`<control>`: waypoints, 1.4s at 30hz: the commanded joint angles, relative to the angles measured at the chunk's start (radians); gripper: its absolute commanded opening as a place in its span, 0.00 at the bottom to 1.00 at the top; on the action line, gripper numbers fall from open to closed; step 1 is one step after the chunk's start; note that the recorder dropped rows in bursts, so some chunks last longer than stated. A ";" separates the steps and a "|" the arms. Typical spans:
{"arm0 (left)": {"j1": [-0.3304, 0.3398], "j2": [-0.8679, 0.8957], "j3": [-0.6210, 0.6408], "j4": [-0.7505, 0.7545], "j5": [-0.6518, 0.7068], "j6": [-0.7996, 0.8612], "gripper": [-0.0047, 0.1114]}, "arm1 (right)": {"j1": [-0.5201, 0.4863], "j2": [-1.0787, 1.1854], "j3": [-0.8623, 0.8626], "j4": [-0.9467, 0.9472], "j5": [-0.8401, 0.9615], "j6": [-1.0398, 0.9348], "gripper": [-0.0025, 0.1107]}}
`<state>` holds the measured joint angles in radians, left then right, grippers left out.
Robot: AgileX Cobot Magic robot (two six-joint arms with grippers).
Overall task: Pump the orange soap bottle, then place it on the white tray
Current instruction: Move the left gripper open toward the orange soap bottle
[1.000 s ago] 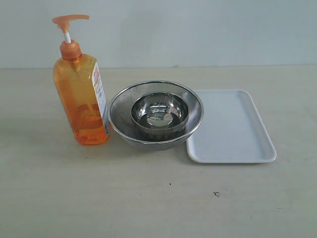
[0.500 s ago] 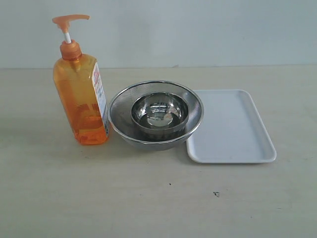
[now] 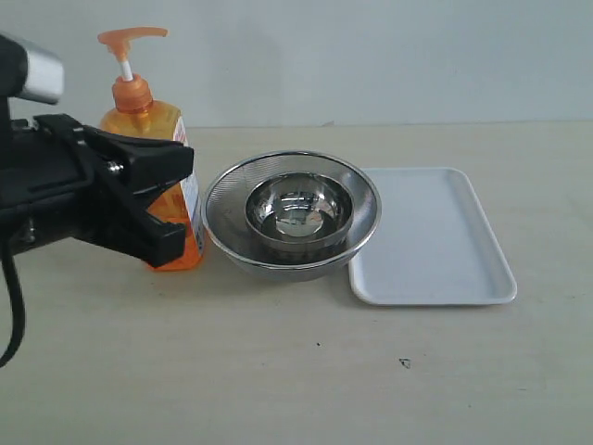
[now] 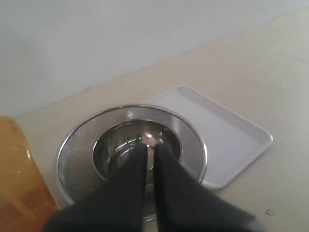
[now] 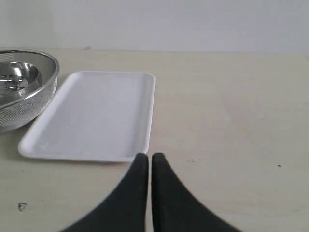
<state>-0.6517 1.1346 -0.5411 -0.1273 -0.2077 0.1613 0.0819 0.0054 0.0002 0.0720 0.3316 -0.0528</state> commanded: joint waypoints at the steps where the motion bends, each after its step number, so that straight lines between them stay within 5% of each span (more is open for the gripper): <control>1: 0.018 0.088 -0.005 -0.202 -0.117 0.182 0.08 | -0.003 -0.005 0.000 -0.001 -0.009 -0.005 0.02; 4: 0.025 0.138 -0.002 -0.542 -0.303 0.392 0.08 | -0.003 -0.005 0.000 -0.001 -0.009 -0.005 0.02; 8: 0.011 0.148 0.034 -0.692 -0.385 0.462 0.08 | -0.003 -0.005 0.000 -0.001 -0.009 -0.003 0.02; 11: -0.088 0.148 0.107 -0.735 -0.408 0.405 0.08 | -0.003 -0.005 0.000 -0.001 -0.009 -0.006 0.02; 15: -0.250 0.153 0.205 -0.944 -0.640 0.436 0.08 | -0.003 -0.005 0.000 -0.001 -0.009 -0.006 0.02; 18: -0.257 0.245 0.222 -0.940 -0.723 0.566 0.08 | -0.003 -0.005 0.000 -0.001 -0.009 -0.006 0.02; 22: -0.257 0.442 0.210 -0.726 -0.736 0.653 0.08 | -0.003 -0.005 0.000 -0.001 -0.009 -0.006 0.02; 27: -0.257 0.471 0.178 -0.747 -0.827 0.306 0.08 | -0.003 -0.005 0.000 -0.001 -0.009 -0.006 0.02; 29: -0.257 0.451 0.178 -0.747 -0.835 0.280 0.17 | -0.003 -0.005 0.000 -0.001 -0.009 -0.006 0.02; 38: -0.255 0.432 0.178 -0.738 -0.845 0.194 0.87 | -0.003 -0.005 0.000 -0.001 -0.010 -0.006 0.02; 42: -0.255 0.432 0.178 -0.698 -0.845 0.187 0.99 | -0.003 -0.005 0.000 -0.001 -0.010 -0.006 0.02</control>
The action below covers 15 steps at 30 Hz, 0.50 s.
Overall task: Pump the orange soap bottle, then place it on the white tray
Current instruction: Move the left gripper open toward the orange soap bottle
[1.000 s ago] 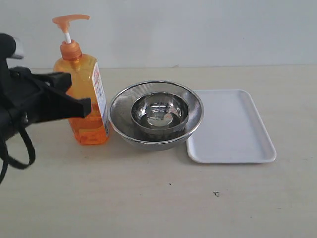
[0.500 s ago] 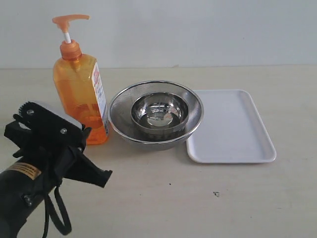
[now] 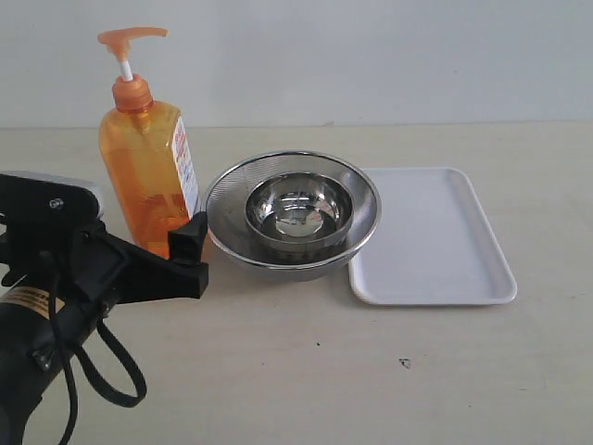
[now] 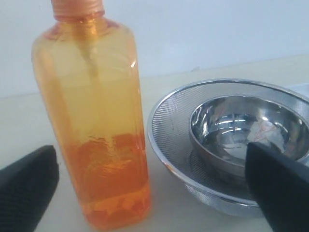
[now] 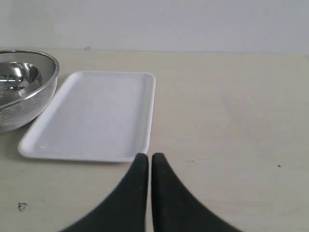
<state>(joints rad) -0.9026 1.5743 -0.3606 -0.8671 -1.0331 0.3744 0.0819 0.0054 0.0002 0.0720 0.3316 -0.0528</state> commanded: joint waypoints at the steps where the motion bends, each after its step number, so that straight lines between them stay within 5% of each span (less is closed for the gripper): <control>1: -0.004 -0.007 -0.003 0.063 -0.020 -0.031 0.99 | -0.003 -0.005 0.000 -0.001 -0.010 -0.006 0.02; 15: 0.051 0.041 -0.003 -0.015 -0.169 -0.168 0.99 | -0.003 -0.005 0.000 -0.001 -0.010 -0.006 0.02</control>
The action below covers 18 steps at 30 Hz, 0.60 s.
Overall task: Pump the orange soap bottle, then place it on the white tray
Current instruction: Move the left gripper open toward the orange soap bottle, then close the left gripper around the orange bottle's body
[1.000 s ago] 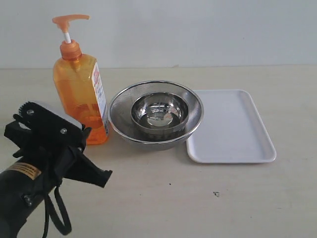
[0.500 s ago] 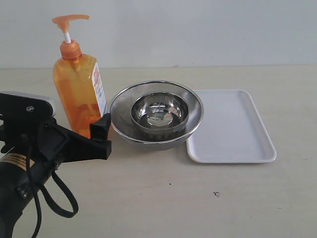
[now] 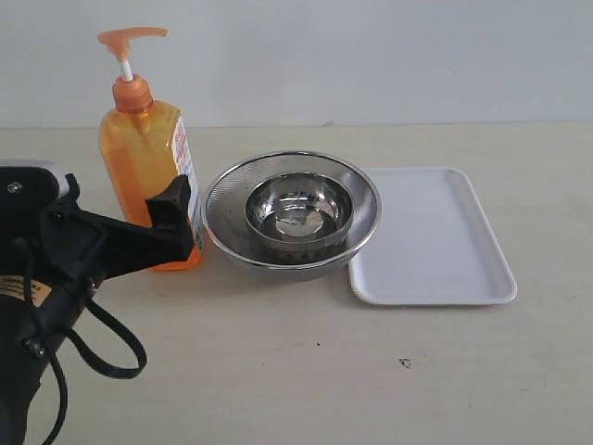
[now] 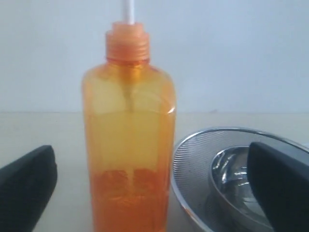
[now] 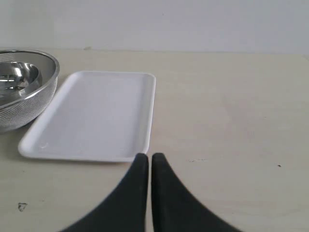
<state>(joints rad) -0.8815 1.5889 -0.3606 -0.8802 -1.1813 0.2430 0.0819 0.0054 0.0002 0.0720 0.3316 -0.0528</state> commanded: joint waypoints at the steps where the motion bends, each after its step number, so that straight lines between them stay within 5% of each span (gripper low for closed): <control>1: 0.041 0.035 -0.003 0.014 -0.021 -0.036 0.99 | -0.003 -0.005 0.000 -0.001 -0.010 -0.006 0.02; 18: 0.184 0.224 -0.169 0.123 -0.040 -0.045 0.99 | -0.003 -0.005 0.000 -0.001 -0.010 -0.004 0.02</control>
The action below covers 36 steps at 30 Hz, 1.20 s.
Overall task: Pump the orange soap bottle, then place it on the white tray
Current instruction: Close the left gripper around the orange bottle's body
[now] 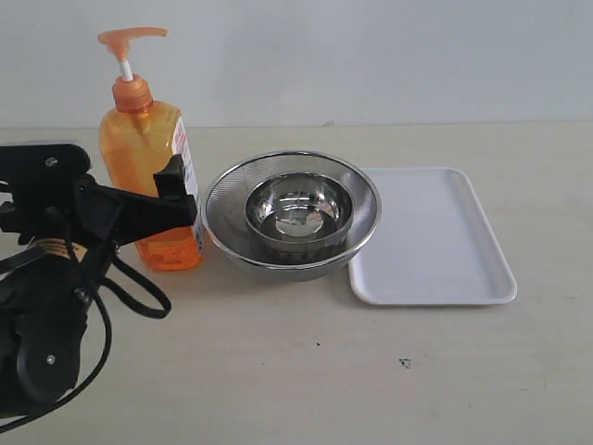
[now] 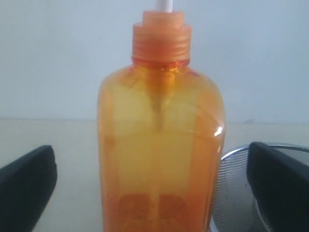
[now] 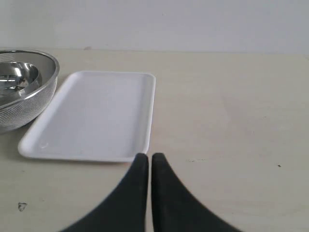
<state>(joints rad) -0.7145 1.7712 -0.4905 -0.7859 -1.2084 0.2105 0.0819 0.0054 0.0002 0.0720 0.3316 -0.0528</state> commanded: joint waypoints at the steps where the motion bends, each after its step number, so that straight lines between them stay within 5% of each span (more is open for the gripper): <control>1: 0.022 0.058 -0.052 0.043 -0.013 -0.012 0.99 | -0.003 -0.005 0.000 -0.001 -0.010 -0.004 0.02; 19: 0.170 0.183 -0.174 0.196 -0.013 -0.011 0.99 | -0.003 -0.005 0.000 -0.001 -0.010 -0.005 0.02; 27: 0.185 0.183 -0.217 0.213 0.041 -0.012 0.96 | -0.003 -0.005 0.000 -0.001 -0.007 -0.005 0.02; 31: 0.185 0.183 -0.219 0.227 0.074 -0.012 0.78 | -0.003 -0.005 0.000 -0.001 -0.007 -0.005 0.02; 36: 0.185 0.183 -0.219 0.212 0.091 -0.012 0.32 | -0.003 -0.005 0.000 -0.001 -0.007 -0.005 0.02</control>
<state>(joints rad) -0.5335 1.9508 -0.7060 -0.5680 -1.1337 0.2044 0.0819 0.0054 0.0002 0.0720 0.3316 -0.0528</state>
